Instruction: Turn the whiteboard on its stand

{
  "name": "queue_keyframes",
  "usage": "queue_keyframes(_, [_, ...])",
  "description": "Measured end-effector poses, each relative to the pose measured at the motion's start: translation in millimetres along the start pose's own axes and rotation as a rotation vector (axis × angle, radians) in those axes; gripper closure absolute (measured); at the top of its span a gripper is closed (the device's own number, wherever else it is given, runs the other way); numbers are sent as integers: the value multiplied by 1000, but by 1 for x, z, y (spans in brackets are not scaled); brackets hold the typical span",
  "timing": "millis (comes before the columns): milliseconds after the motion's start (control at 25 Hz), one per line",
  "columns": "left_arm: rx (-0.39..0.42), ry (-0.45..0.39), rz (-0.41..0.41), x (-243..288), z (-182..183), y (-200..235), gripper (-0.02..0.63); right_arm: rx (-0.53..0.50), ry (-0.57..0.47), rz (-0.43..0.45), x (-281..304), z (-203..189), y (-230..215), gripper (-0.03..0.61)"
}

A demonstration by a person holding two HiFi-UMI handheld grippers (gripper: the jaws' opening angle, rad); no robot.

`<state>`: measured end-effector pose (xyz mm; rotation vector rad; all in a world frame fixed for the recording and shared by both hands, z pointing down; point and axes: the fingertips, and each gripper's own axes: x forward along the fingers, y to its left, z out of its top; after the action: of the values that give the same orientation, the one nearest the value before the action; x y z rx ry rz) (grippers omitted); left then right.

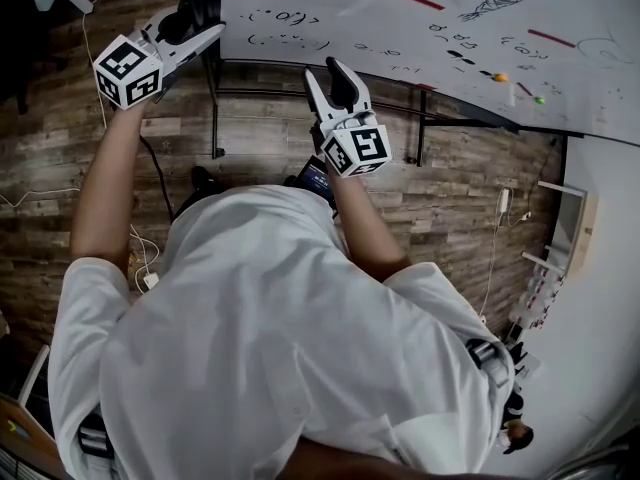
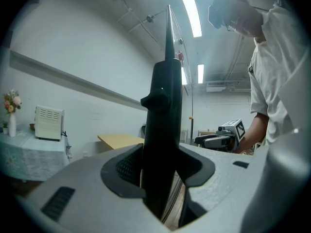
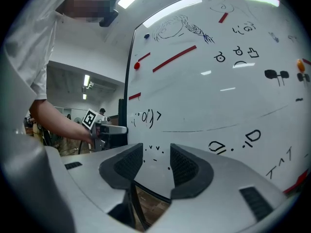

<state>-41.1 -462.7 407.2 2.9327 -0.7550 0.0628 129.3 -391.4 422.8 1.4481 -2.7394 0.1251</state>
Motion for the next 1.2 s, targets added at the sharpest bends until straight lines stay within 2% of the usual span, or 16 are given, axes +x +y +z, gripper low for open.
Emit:
queue_keyframes(480, [-4, 17, 14, 0, 3, -1, 425, -3, 13, 53, 2, 3, 1, 407])
queue_keyframes(1200, [-6, 21, 38, -3, 10, -3, 425, -5, 20, 81, -6, 9, -4, 407])
